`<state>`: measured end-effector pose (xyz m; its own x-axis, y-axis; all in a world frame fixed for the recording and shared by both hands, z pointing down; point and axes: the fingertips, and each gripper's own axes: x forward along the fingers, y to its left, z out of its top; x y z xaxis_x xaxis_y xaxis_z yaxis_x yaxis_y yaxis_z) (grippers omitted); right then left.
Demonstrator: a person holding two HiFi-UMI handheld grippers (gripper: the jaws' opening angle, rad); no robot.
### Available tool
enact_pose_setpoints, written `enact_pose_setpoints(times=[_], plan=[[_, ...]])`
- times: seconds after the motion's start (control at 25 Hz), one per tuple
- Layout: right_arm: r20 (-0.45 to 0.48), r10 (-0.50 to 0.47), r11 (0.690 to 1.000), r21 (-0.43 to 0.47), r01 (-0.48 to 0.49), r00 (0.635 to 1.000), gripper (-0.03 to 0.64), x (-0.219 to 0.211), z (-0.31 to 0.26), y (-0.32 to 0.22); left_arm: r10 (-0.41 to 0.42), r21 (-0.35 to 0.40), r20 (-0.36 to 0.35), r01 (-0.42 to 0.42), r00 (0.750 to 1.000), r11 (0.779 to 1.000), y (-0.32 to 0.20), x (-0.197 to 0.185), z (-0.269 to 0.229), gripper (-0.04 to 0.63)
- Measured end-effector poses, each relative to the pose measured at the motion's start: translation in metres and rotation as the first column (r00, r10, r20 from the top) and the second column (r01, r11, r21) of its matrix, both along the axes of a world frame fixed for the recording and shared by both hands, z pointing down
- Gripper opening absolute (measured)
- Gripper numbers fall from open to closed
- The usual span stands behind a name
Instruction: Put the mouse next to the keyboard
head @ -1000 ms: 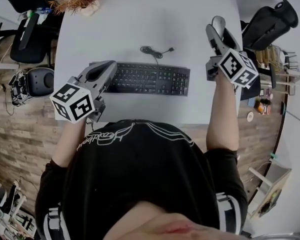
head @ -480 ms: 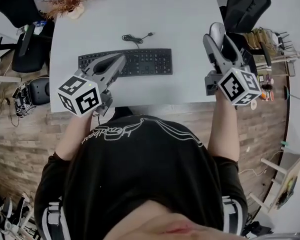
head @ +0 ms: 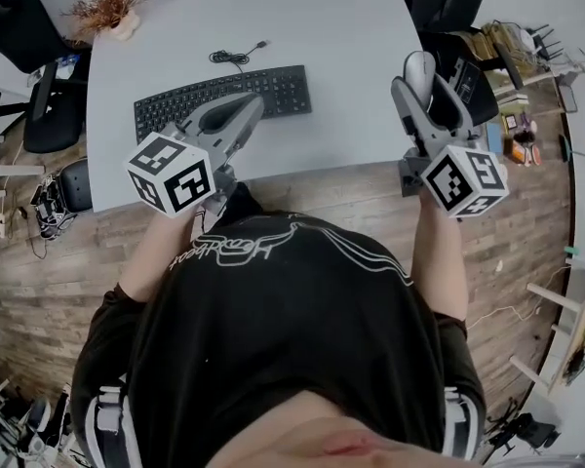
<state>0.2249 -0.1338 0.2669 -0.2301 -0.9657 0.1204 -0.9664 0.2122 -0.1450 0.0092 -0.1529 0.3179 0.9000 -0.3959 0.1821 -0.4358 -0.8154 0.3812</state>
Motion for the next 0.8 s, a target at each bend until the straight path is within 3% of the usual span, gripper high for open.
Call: enact_pose_setpoints(times=[0.28, 0.8], plan=[[-0.012, 0.031, 0.999, -0.032, -0.031, 0.999, 0.267, 0.014, 0.023, 0.021, 0.043, -0.013, 0.019, -0.043, 0.999, 0.999, 0.011, 0.03, 0.008, 0.008], [-0.053, 0.046, 0.99, -0.128, -0.053, 0.998, 0.265, 0.019, 0.073, 0.005, 0.114, -0.066, 0.08, -0.109, 0.99, 0.992, -0.013, 0.068, 0.035, 0.008]])
